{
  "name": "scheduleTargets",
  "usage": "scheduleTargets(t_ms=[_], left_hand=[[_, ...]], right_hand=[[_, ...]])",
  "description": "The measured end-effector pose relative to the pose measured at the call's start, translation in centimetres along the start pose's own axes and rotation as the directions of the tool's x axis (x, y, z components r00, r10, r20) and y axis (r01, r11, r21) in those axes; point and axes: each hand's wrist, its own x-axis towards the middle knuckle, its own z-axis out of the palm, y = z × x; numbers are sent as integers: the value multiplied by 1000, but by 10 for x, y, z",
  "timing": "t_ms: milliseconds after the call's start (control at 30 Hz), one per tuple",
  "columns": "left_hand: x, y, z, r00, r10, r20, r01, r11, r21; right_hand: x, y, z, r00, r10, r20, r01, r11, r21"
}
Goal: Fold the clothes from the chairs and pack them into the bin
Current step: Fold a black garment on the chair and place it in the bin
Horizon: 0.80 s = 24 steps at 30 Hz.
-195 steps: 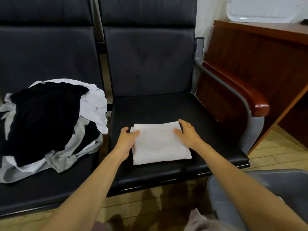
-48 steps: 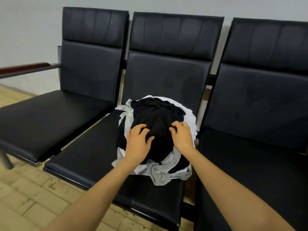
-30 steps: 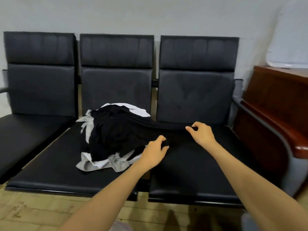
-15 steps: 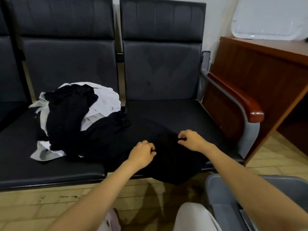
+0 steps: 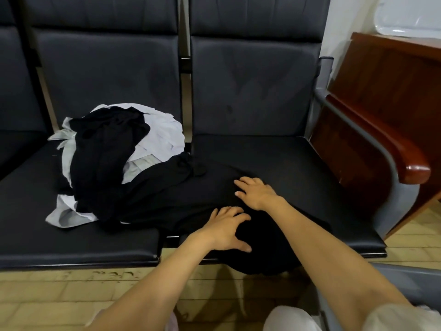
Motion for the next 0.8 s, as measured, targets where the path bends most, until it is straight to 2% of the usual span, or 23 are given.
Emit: scheduleTargets(t_ms=[67,133,167,233,300,367,433,500,533,600,667,700,733,800], left_hand=[[0,1,0,986,-45,-162,38,998,-43],[1,-1,-1,925,-172,-340,138,983,-121],[1,-3,-2,891,-243,-384,193,967,-164],[1,-9,-3,861,-344,-375,314,939,-140],[2,-16,-3,876,-363,-319,382,924,-3],[3,-20,-2,921,-296,-253,308,951,7],[4,-20,-2,968,-152,-198,129,984,-127],[-1,-12,-4,991,-16,-134,-18,969,-245],[-4,-8,-5,995,27,-99,-55,955,-292],[-6,-4,-5,994,66,-88,-94,922,-376],[-4,-6,-4,977,23,-211,-111,902,-416],[-2,-10,-4,949,-36,-312,-89,922,-377],[0,-16,-5,910,-108,-401,-27,948,-316],[1,-27,-7,839,-240,-489,159,967,-201]], right_hand=[[-5,8,-7,991,137,-4,-137,990,-42],[-15,15,-10,969,243,-33,-245,964,-98],[-21,18,-11,958,282,-54,-287,950,-124],[-33,21,-13,941,326,-97,-338,926,-170],[-45,22,-18,938,328,-110,-345,917,-203],[-53,25,-25,940,328,-91,-338,930,-145],[-57,29,-23,958,271,-92,-271,963,8],[-58,32,-12,979,158,-132,-134,976,172],[-59,34,-6,984,111,-139,-79,973,216],[-60,35,-1,992,77,-102,-57,981,188],[-59,34,-3,985,140,-96,-133,988,77],[-57,34,-6,973,193,-124,-189,981,43],[-55,33,-10,956,248,-159,-246,969,34],[-48,32,-16,927,303,-221,-304,952,34]])
